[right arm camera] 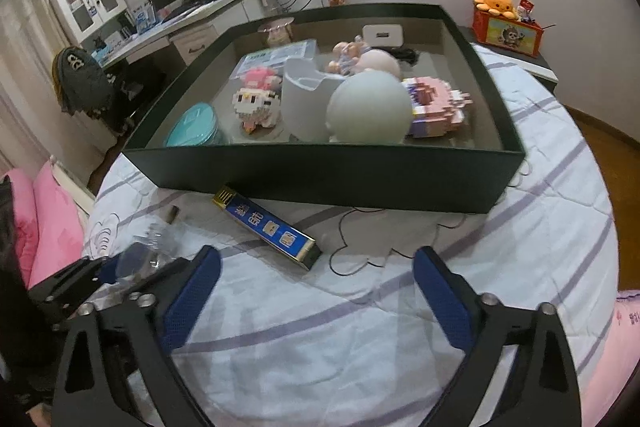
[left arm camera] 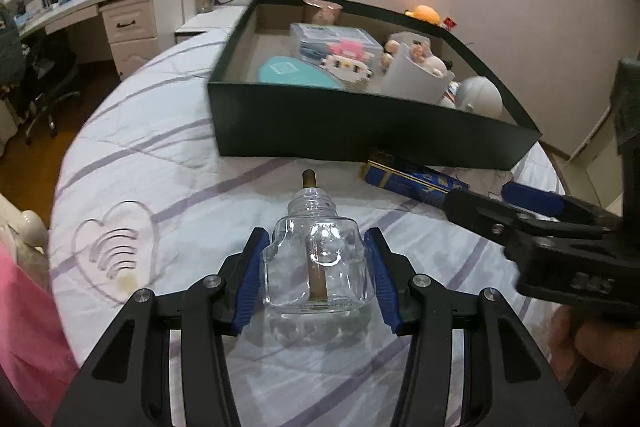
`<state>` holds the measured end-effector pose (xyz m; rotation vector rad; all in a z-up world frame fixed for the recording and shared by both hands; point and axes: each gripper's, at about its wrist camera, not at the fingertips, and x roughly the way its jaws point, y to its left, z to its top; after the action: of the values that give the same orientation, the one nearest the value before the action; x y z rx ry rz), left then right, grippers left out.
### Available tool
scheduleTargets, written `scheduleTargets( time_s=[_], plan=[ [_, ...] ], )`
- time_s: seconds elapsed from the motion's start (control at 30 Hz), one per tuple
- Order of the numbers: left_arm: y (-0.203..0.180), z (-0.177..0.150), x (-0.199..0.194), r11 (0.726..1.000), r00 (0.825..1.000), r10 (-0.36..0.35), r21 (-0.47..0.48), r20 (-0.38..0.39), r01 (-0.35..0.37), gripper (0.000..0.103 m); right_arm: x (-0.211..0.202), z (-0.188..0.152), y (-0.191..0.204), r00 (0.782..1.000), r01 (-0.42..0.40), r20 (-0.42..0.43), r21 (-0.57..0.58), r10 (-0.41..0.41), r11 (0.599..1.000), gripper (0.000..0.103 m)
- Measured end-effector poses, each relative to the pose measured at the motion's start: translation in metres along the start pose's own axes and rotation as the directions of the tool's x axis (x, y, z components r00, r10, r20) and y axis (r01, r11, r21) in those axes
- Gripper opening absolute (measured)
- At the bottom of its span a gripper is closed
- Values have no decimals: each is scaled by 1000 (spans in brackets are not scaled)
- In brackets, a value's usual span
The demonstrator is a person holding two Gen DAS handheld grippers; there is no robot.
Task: Organize rigid objects
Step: 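Grasp the clear glass bottle with the left gripper, then hold the glass bottle in the left gripper while the right grasps the blue box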
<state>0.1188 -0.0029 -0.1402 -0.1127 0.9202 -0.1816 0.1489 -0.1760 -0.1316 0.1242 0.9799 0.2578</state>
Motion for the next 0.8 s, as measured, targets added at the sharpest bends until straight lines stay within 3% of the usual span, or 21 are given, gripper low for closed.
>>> scheduleTargets(
  time_s=[0.27,0.33,0.4,0.53,0.7,0.8],
  plan=[
    [14,4,-4,999,999,32,-15,8,-32,50,29,9,20,999,36,-18,-80,-37,996,83],
    [14,4,-2,999,1000,30,-16,6,-30,50,33,10,26,998,57,-10,-105,-58,993,76],
    [14,4,-1,999,1000,30,-16,5,-30,50,31,10,29,999,36,-9,-117,-37,992,60],
    [15,5,-1,999,1000,28,-21,4,-28,50,30,5,40,999,32,-11,-171,-35,985,51],
    [17,4,-3,999,1000,29,-27,8,-29,50,22,-2,46,999,-32,-32,-196,27,980,32],
    [18,4,-6,999,1000,29,-28,10,-29,50,19,-7,50,998,-56,-42,-199,49,978,28]
  ],
)
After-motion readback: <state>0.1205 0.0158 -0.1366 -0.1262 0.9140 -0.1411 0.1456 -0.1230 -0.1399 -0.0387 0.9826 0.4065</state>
